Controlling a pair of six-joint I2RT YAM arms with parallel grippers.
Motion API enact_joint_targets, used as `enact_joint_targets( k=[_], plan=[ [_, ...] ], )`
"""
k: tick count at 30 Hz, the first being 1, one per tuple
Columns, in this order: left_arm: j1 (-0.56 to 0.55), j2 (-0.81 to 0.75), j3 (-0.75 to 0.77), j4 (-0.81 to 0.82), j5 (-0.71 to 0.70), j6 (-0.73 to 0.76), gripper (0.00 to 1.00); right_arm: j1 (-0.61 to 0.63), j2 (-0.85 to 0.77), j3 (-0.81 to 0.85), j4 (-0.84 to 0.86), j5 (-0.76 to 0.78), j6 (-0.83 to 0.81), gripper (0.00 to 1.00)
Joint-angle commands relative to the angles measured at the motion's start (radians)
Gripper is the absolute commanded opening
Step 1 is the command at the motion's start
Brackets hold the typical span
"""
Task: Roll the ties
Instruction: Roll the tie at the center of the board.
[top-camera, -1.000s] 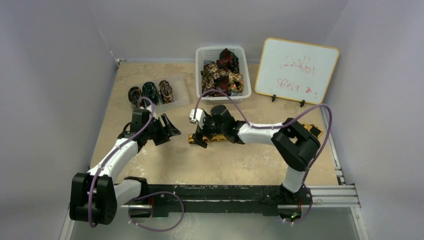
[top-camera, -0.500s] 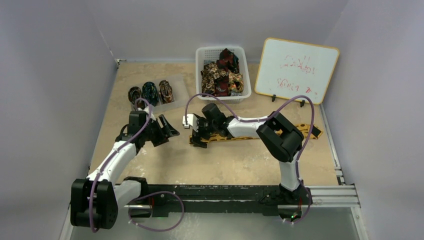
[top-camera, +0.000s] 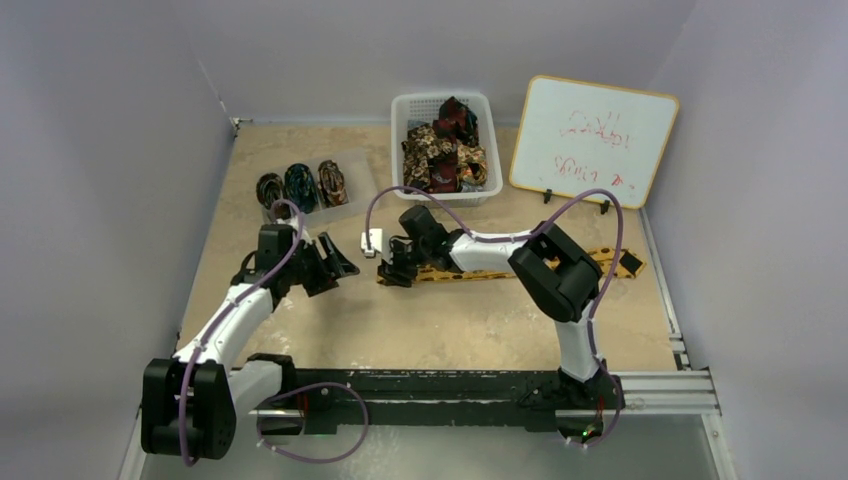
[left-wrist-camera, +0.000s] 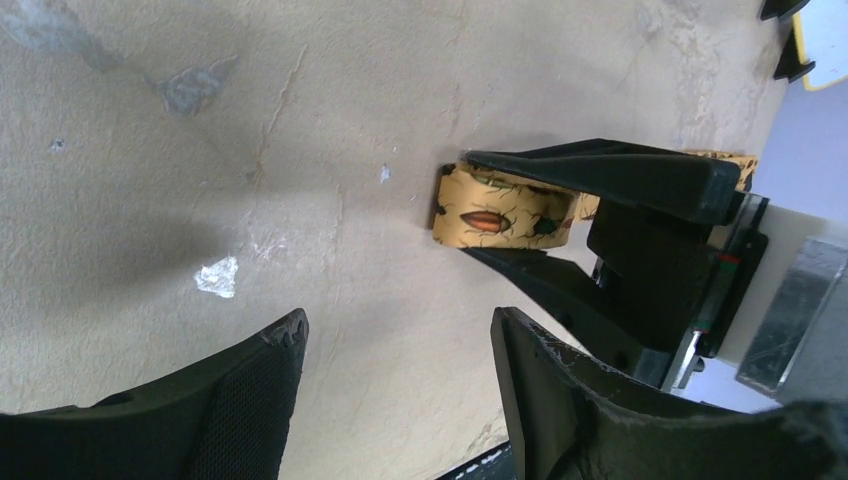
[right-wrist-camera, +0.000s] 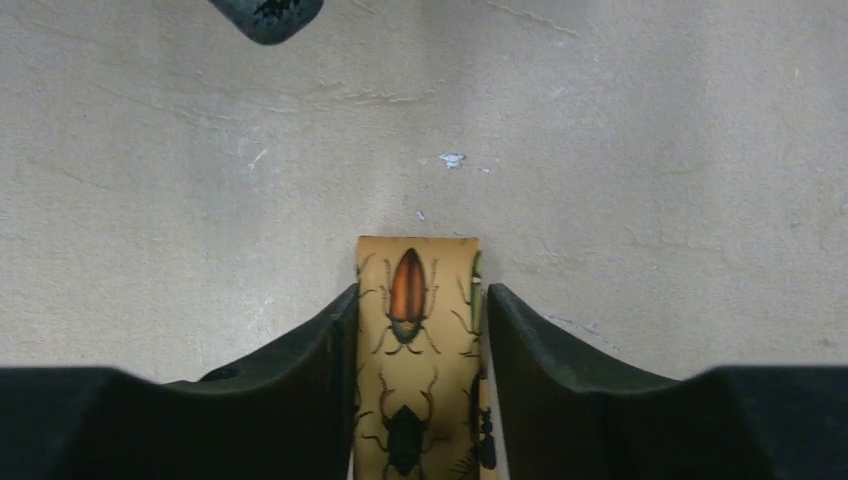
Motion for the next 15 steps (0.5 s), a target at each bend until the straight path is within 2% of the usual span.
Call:
enact_joint_targets(
  k=[1, 10, 15],
  plan=[
    [0.007, -0.02, -0.019, 0.028, 0.015, 0.003, 0.65, 0.01, 0.016, -0.004, -0.067, 0.003, -0.021, 0.47],
    [0.007, -0.018, -0.03, 0.033, 0.018, 0.001, 0.65, 0.038, 0.004, -0.016, -0.06, -0.062, -0.045, 0.34],
    [0.007, -0.02, -0.036, 0.041, 0.017, -0.002, 0.65, 0.056, 0.033, 0.007, -0.087, -0.071, -0.052, 0.33]
  ],
)
